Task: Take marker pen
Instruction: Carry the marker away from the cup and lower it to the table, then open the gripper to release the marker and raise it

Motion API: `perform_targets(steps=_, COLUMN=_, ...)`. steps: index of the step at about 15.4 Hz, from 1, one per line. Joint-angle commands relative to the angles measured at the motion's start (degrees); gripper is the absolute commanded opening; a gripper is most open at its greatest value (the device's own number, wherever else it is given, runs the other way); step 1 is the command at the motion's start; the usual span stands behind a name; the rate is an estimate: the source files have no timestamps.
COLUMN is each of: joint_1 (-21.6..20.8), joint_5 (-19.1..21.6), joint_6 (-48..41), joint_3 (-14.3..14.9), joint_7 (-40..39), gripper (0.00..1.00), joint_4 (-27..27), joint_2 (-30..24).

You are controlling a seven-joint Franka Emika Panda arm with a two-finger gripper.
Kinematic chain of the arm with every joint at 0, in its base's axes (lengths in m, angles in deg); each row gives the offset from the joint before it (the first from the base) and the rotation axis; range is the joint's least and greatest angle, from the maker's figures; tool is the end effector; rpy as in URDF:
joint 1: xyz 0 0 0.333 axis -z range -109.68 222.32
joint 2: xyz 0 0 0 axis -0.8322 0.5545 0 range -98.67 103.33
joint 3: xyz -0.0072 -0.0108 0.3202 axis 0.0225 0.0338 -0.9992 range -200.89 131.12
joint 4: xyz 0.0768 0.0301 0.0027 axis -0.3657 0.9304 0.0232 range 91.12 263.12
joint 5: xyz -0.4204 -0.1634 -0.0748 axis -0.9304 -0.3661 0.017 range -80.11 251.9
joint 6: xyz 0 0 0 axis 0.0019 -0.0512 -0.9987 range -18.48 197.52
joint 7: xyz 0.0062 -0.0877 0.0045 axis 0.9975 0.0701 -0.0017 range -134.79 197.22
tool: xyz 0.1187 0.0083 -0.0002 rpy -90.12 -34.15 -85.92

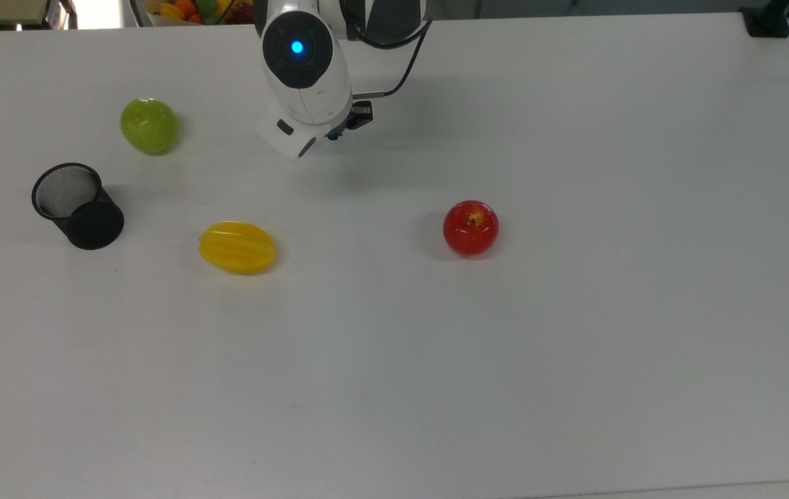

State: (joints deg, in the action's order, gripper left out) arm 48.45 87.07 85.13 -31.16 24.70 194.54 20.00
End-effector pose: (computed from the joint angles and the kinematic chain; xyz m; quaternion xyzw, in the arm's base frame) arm 0.6254 0.0481 0.2789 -0.9771 -0.0866 0.1945 0.0033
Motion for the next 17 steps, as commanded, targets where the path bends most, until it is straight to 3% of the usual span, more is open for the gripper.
perform_targets(steps=1, joint_1=-1.4, joint_5=-1.2, joint_6=1.9, joint_3=0.1, joint_7=1.6, gripper=0.2, joint_4=1.4, joint_2=-0.2)
perform_targets(steps=5, joint_1=-1.4, joint_5=-1.3, joint_6=1.9, joint_3=0.0, joint_7=1.5, gripper=0.53, joint_4=1.4, joint_2=0.3)
perform_targets(steps=8, joint_1=-1.4, joint_5=-1.3, joint_6=1.8, joint_3=0.0, joint_7=1.5, gripper=0.66, joint_4=1.4, joint_2=0.2)
perform_targets(steps=17, joint_1=-1.3, joint_5=-1.5, joint_6=1.1, joint_3=0.0, joint_7=1.6, gripper=0.77, joint_4=0.6, joint_2=-2.8)
